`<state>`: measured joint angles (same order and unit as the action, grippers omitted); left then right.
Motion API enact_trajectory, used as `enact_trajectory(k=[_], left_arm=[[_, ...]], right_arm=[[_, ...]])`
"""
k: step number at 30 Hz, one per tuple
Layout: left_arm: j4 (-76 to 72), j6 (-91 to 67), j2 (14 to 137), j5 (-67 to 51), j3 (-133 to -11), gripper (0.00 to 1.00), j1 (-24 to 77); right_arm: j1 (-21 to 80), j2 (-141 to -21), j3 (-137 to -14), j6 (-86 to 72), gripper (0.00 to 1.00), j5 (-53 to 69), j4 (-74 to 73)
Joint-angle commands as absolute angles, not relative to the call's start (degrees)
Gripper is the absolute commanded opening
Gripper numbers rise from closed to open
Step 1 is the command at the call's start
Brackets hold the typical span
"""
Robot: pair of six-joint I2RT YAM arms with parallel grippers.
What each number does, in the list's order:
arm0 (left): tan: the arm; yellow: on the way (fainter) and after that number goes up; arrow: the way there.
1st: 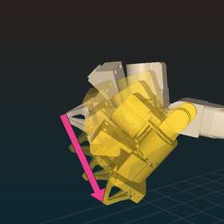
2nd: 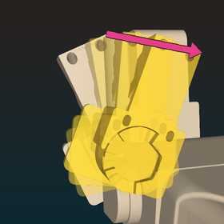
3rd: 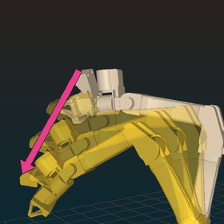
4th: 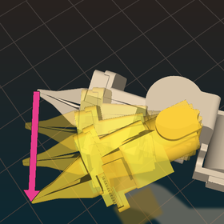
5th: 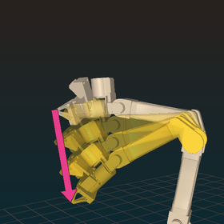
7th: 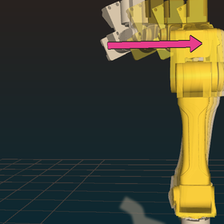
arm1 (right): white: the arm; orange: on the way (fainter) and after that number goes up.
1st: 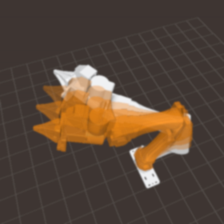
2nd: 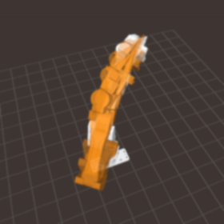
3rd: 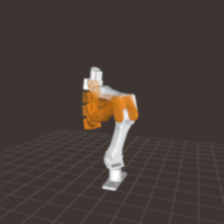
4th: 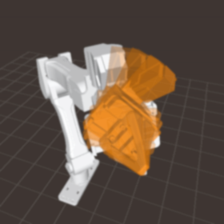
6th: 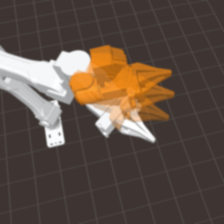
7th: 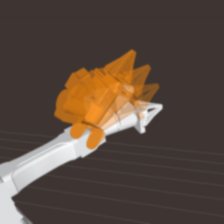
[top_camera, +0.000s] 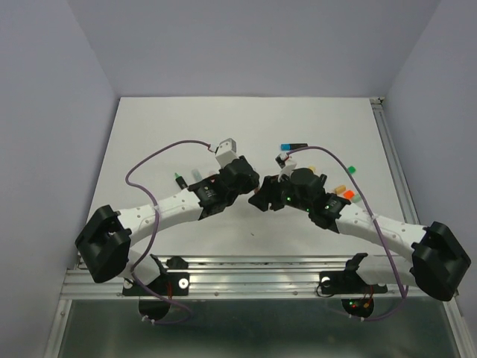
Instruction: Open the pen caps
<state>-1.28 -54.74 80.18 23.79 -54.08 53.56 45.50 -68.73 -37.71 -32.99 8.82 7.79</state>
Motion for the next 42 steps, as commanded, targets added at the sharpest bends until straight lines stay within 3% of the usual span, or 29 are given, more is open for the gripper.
enact_trajectory(k=[1,2,5,11,13,14,20,26,31,38,42], left_arm=[[-3.1,-55.5,78.5,24.3,-53.5,0.0,53.8],[-3.1,-55.5,78.4,24.3,-53.4,0.0,53.8],[-3.1,-55.8,78.0,24.7,-53.3,0.0,53.8],[-3.1,-56.2,77.6,25.4,-53.7,0.0,53.8],[-3.0,-56.4,77.4,25.6,-53.8,0.0,53.8],[-3.0,-56.9,77.3,25.8,-53.7,0.0,53.8],[-1.9,-60.4,77.0,31.5,-54.1,0.0,52.7],[-0.6,-61.1,79.1,36.0,-57.6,0.0,47.2],[-2.3,-62.2,82.4,37.7,-59.8,0.0,39.3],[-3.0,-57.9,83.9,36.0,-61.3,0.0,34.7],[-3.3,-51.3,82.4,32.6,-60.2,0.0,34.4]], right_arm=[[46.7,-69.3,-41.5,-33.7,0.54,8.2,11.3],[46.7,-69.3,-41.5,-34.1,0.47,8.0,11.2],[46.7,-69.6,-41.6,-34.5,0.38,8.1,10.8],[47.0,-70.0,-42.0,-35.3,0.36,9.2,9.7],[47.1,-69.9,-41.9,-35.5,0.27,9.2,9.5],[47.1,-69.8,-41.9,-35.6,0.18,9.5,9.3],[47.4,-69.2,-41.7,-36.1,0.01,12.3,7.8],[49.7,-68.4,-39.4,-41.0,0.01,20.5,7.3],[56.1,-69.6,-35.2,-48.2,0.01,25.3,15.1],[60.6,-68.7,-34.9,-49.4,0.01,21.3,12.4],[60.6,-65.1,-36.4,-47.4,0.01,12.5,3.4]])
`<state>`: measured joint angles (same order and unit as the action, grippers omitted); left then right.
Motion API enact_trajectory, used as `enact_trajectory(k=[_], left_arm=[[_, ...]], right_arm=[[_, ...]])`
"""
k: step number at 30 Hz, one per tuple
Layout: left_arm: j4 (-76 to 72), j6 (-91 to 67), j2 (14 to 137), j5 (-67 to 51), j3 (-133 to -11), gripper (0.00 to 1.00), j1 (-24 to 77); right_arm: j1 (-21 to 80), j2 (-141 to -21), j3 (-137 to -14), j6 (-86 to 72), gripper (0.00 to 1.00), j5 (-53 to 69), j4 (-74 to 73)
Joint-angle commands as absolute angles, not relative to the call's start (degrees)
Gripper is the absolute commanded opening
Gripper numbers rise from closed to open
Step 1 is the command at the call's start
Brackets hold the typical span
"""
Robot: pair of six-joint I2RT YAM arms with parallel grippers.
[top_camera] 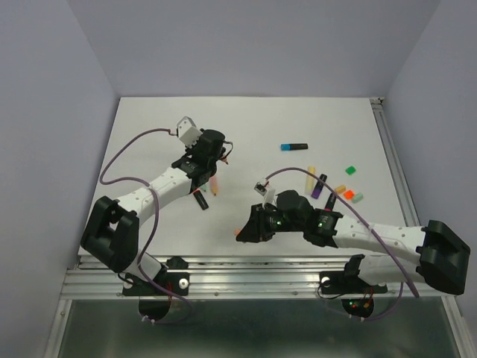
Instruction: Open the pen caps
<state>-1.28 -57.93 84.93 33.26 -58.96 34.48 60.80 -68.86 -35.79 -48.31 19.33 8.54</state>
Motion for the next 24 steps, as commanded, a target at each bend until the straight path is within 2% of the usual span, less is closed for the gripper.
enact_trajectory(k=[1,4,8,13,19,22,24], left_arm=[[-3.2,-49.6,82.2,31.5,-59.9,0.0,34.4],[-2.6,-42.8,81.7,26.5,-58.4,0.0,34.4],[-0.1,-40.3,81.3,22.2,-55.1,0.0,34.5],[2.1,-41.0,82.1,22.2,-51.2,0.0,35.9],[3.4,-41.3,84.2,22.8,-49.7,0.0,36.5],[4.8,-40.6,87.4,22.6,-50.8,0.07,36.6],[5.2,-40.6,88.4,22.4,-51.2,0.26,36.7]], right_arm=[[60.5,-64.1,-37.6,-47.0,0.01,8.0,-1.9],[59.2,-62.2,-39.2,-45.8,0.01,0.9,-9.7],[49.4,-59.4,-38.2,-45.4,0.01,-2.1,-15.0],[40.2,-54.9,-37.7,-44.6,0.01,-10.0,-21.8],[35.2,-52.9,-39.5,-43.8,0.01,-16.3,-28.1],[33.2,-53.0,-39.5,-43.8,0.01,-16.8,-28.7],[32.7,-53.3,-39.2,-43.9,0.01,-16.9,-28.6]])
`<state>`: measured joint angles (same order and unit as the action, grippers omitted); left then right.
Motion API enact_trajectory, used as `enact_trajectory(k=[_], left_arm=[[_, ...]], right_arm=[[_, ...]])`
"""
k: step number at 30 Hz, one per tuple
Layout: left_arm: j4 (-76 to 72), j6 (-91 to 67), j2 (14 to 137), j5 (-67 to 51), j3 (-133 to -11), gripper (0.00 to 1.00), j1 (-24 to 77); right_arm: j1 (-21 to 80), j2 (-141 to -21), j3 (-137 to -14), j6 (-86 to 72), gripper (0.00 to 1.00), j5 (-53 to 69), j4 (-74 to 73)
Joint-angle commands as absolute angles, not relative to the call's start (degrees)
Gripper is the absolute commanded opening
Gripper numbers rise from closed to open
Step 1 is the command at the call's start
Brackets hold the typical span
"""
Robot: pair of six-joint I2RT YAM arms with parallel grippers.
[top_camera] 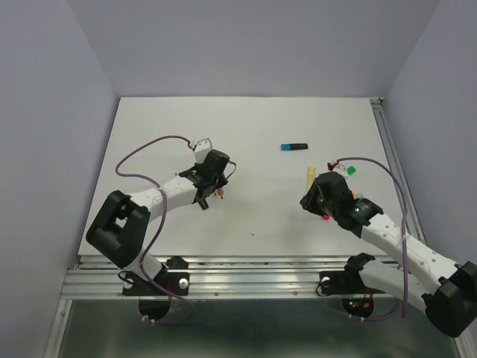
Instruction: Open the pen caps
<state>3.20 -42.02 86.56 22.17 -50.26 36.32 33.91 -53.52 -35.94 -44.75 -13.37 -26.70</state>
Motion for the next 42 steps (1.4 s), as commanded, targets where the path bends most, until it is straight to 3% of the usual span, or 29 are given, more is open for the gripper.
enact_trajectory(k=[1,8,9,12,13,14,15,22,30,36,42], left_arm=[[5.2,-40.6,88.7,22.5,-51.6,0.3,36.7],[5.5,-40.0,89.2,22.2,-52.0,0.44,36.7],[5.7,-39.6,89.3,22.1,-52.2,0.55,36.7],[5.7,-39.4,88.8,21.4,-52.3,0.69,36.7],[5.7,-39.4,88.7,21.3,-52.3,0.69,36.7],[5.7,-39.2,88.2,20.7,-52.4,0.78,36.7],[5.5,-38.9,87.9,20.3,-52.4,0.94,36.7],[4.1,-38.2,83.0,16.6,-50.9,0.99,38.9],[0.7,-38.8,72.3,15.5,-44.7,0.99,43.0],[0.3,-38.1,68.7,15.6,-42.5,0.99,43.7],[0.4,-37.4,69.6,15.5,-43.2,0.99,43.9]], right_arm=[[32.4,-53.6,-39.0,-43.9,0.01,-17.2,-28.7],[28.7,-55.3,-39.2,-43.3,0.01,-17.9,-28.9],[27.8,-55.4,-39.3,-43.2,0.01,-17.9,-28.7],[25.8,-55.8,-39.7,-42.2,0.01,-18.1,-28.3],[25.4,-56.5,-39.9,-41.7,0.01,-18.0,-28.4],[24.2,-56.9,-40.3,-41.2,0.01,-17.9,-28.6],[23.5,-57.4,-40.4,-40.9,0.02,-17.8,-28.4],[13.7,-64.9,-45.0,-35.4,0.05,-12.2,-23.7],[4.4,-82.6,-54.4,-30.6,0.06,-10.6,-21.1],[0.6,-94.7,-61.7,-30.4,0.07,-13.7,-23.0],[0.3,-99.3,-65.2,-29.7,0.11,-15.1,-22.9]])
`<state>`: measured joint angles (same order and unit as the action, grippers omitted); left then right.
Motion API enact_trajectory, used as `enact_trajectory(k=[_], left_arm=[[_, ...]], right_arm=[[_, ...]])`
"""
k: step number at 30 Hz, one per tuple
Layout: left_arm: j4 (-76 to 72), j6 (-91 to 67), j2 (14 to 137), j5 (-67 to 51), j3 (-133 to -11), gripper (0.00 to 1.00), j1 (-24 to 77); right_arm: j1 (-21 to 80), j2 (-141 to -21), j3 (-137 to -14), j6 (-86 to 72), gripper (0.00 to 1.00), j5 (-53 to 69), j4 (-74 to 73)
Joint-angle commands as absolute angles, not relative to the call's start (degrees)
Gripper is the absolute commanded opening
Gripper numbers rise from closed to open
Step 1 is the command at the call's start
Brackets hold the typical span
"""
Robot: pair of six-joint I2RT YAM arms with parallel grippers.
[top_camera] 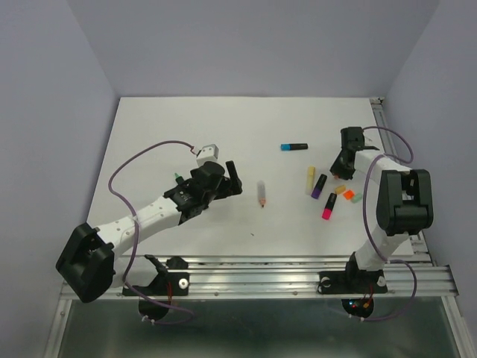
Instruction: Open the pen caps
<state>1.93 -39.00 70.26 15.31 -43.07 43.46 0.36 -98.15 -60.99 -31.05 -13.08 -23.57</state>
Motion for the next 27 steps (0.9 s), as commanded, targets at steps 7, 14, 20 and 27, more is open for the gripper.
enact_trajectory(k=[7,14,20,27], left_arm=[[0.3,-37.4,71.4,15.3,-44.1,0.99,44.1],[0.3,-37.3,71.9,15.0,-44.5,0.99,44.7],[0.3,-37.2,70.8,15.0,-44.5,0.99,45.6],[0.3,-37.6,70.1,15.1,-44.6,0.99,46.5]], right_arm=[[-1.0,-102.1,-66.4,-29.3,0.23,-16.2,-23.6],[-1.1,-101.4,-67.1,-29.1,0.54,-15.5,-24.5],[-1.1,-97.5,-66.4,-27.5,0.78,-13.0,-25.0],[-0.5,-87.8,-61.0,-25.7,1.0,-6.2,-24.3]])
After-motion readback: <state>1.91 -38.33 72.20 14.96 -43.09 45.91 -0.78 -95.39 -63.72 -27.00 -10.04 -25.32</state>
